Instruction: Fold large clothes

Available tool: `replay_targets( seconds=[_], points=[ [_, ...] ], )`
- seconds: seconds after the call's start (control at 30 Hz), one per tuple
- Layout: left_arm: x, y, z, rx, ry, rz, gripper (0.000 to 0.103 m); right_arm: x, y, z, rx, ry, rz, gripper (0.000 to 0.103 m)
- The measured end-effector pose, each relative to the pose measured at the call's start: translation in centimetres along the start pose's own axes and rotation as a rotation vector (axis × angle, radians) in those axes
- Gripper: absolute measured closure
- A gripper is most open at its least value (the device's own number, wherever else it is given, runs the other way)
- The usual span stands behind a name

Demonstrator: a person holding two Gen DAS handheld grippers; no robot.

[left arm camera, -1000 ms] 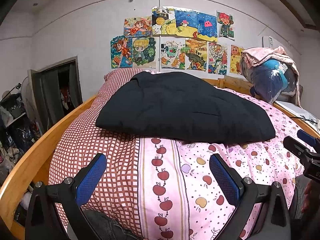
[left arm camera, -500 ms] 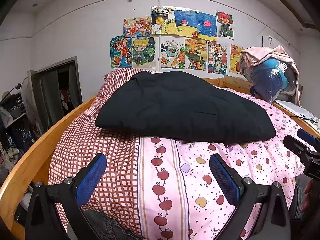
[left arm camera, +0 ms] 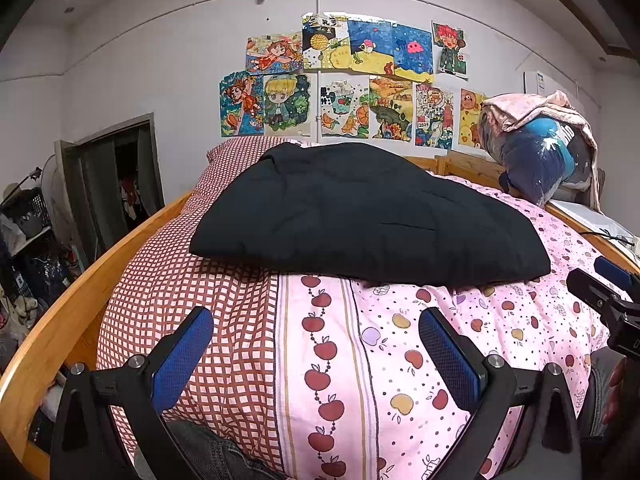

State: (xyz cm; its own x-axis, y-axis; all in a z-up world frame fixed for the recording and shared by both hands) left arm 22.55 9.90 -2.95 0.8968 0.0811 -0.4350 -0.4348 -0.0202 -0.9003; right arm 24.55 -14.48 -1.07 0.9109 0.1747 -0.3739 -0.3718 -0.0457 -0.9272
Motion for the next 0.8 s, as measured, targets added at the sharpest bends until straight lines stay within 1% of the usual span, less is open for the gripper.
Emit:
replay_targets(
  seconds=[0.8],
  points=[
    [-0.14,0.14,0.09,0.005,0.004,0.003,0.0,0.02,0.06,0.07,0.001,0.001,0.0,0.003]
  ],
)
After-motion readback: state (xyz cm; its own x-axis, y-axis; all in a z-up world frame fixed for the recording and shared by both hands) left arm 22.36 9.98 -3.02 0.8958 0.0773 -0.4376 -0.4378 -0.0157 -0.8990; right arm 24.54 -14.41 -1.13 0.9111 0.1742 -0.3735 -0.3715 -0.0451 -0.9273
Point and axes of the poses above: each gripper's, at about its wrist camera, not at the fingertips, and x roughly the way its jaws point, z to its left, y to its underside, the point moved 10 cm from there along x, roughly the way its jaws point, and after that the axes turned 1 degree about -y, right-handed, at the moved point
